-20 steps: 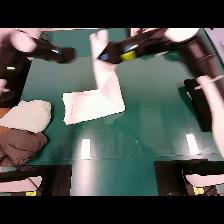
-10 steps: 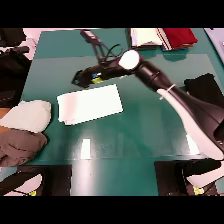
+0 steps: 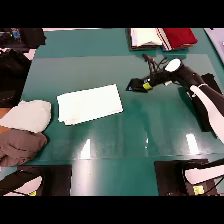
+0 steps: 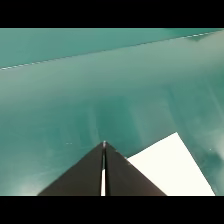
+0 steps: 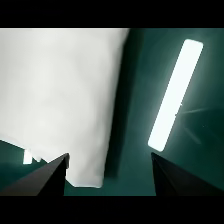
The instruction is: Fold the shirts.
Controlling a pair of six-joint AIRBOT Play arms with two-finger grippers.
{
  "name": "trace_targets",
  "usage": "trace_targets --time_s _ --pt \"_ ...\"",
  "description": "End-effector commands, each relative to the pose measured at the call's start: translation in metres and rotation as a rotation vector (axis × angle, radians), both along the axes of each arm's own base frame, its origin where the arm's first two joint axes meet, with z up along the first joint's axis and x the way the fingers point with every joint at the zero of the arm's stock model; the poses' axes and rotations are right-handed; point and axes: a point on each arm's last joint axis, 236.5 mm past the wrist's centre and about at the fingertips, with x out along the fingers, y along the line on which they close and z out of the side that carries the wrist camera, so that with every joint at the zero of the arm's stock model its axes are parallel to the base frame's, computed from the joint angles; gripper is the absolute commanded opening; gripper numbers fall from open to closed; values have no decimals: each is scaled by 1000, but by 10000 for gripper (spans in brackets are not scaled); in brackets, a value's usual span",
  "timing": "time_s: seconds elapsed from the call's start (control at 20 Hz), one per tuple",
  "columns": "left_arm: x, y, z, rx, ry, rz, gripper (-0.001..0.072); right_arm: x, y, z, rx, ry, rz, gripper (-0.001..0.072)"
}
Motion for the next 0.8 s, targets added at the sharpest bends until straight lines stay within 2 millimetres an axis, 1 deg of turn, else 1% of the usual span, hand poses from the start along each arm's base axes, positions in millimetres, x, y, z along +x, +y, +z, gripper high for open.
trace_targets --time_s 0.0,0.1,0.15,0.3,0.35,0.4,0.45,0.5,0.55,0.6,0.65,0.75 --pt "3 -11 -7 -1 13 -21 31 -9 8 -40 96 164 -60 593" --pt "5 -11 -10 0 20 -21 31 -12 36 -54 105 178 -3 593" --pt "6 -11 -12 1 23 -20 31 -12 51 -58 104 178 30 593" --pt "7 -12 -15 1 30 -21 31 -10 100 -60 107 136 126 586" --pt "7 -14 -15 -9 35 -27 31 -9 115 -59 108 118 154 500" --pt "6 -19 -15 -28 42 -37 31 -10 129 -57 111 101 182 349" --pt "4 -23 -14 -48 46 -48 31 -10 140 -55 102 75 213 157" --pt "4 -26 -13 -63 48 -55 30 -7 144 -53 77 38 237 17" --pt "2 -31 -12 -66 44 -66 30 1 141 -49 39 -11 255 17" --pt "0 -39 -12 -62 40 -84 30 12 132 -40 -4 -60 261 17" --pt "-5 -51 -12 -62 41 -111 30 26 117 -27 -45 -102 242 16" --pt "-18 -83 -12 -62 40 -185 30 61 64 8 -126 -183 158 17"
